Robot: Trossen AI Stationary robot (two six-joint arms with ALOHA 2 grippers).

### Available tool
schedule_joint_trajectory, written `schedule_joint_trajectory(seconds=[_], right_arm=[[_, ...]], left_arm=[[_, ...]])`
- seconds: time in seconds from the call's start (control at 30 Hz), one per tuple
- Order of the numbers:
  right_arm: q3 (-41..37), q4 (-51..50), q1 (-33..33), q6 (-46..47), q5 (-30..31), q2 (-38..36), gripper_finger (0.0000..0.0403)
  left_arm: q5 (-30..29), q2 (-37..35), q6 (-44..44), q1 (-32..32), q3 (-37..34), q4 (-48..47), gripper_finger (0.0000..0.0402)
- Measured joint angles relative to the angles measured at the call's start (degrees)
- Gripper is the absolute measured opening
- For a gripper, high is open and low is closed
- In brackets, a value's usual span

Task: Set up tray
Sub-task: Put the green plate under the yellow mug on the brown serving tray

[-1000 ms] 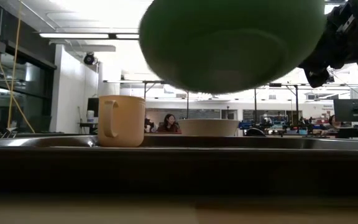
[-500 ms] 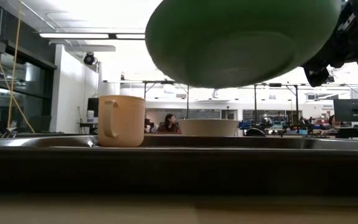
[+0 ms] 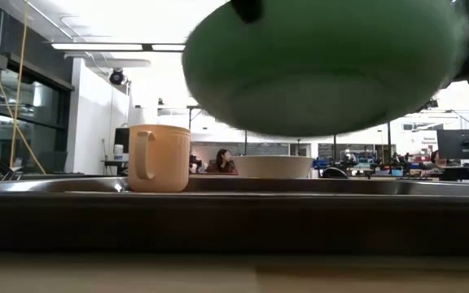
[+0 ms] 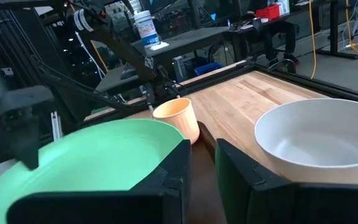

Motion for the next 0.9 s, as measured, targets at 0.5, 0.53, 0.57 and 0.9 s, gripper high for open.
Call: schedule_joint_trajectory(seconds=[0.5,0.53,0.57,0.9], right_arm=[[0.0,0.0,0.0,0.35,-0.99,-0.07,0.0052],[0.0,0.02,0.0,0.37,-1.02,-0.08,0.0051],[0.0,0.01,0.0,0.36,-1.1,-0.09,0.0051],[0.0,0.0,0.0,1.42,-1.75,-0.07,0.005]], left_arm=[[-0.56,3.22,0.34,-0.82,-0.02,0.73,0.0012],[-0.74,3.37,0.28,-1.14,-0.05,0.55,0.0012],[-0.76,3.37,-0.09,-1.16,-0.09,-0.08,0.0012],[-2.85,3.24,-0.69,-1.77,-3.1,0.94,0.0012]])
